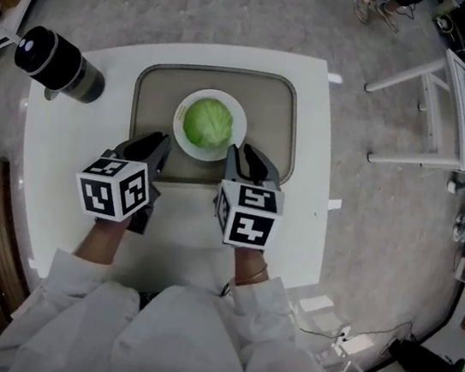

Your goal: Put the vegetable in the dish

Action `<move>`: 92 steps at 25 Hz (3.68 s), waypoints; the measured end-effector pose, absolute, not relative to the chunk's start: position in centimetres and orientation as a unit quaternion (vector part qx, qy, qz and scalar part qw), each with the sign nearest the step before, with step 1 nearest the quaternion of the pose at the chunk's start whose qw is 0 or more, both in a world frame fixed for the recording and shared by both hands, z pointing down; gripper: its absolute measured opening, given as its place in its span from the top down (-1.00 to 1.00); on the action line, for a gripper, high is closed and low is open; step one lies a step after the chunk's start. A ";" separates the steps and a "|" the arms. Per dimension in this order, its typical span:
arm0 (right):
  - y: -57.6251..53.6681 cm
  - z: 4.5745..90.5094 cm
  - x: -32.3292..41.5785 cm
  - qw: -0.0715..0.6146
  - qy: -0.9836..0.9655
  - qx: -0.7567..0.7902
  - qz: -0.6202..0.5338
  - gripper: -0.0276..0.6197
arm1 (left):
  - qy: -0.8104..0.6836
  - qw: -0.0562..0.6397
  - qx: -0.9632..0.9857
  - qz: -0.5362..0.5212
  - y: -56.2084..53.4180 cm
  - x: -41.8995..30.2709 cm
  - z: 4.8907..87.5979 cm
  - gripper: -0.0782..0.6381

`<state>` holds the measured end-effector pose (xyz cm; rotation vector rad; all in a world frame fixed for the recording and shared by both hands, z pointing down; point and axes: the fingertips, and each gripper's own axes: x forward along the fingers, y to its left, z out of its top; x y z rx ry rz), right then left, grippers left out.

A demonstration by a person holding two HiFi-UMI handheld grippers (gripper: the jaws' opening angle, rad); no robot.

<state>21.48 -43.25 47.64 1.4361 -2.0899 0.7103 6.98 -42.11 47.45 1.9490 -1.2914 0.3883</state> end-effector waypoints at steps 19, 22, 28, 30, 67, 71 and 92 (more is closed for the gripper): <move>-31.5 38.9 13.5 0.161 -0.787 0.553 0.221 0.63 | -0.435 0.347 0.826 0.086 -31.6 1.6 39.5 0.63; -29.2 36.9 12.1 0.133 -0.795 0.552 0.214 0.64 | -0.427 0.332 0.838 0.074 -29.1 0.6 37.7 0.67; -24.2 34.1 8.7 0.111 -0.811 0.543 0.188 0.66 | -0.419 0.279 0.861 0.073 -23.7 -1.8 33.9 0.70; -22.4 33.6 7.5 0.101 -0.815 0.540 0.183 0.67 | -0.416 0.261 0.868 0.076 -21.9 -2.7 33.2 0.70; -13.3 26.9 -1.3 0.033 -0.896 0.421 0.137 0.87 | -0.406 0.203 0.891 0.024 -12.8 -6.1 27.7 0.76; -13.5 26.3 -1.2 0.027 -0.899 0.420 0.124 0.87 | -0.398 0.207 0.894 0.012 -12.8 -5.8 26.8 0.76; -12.4 27.3 -1.3 0.053 -0.902 0.413 0.116 0.87 | -0.396 0.236 0.887 -0.001 -11.3 -5.0 27.6 0.76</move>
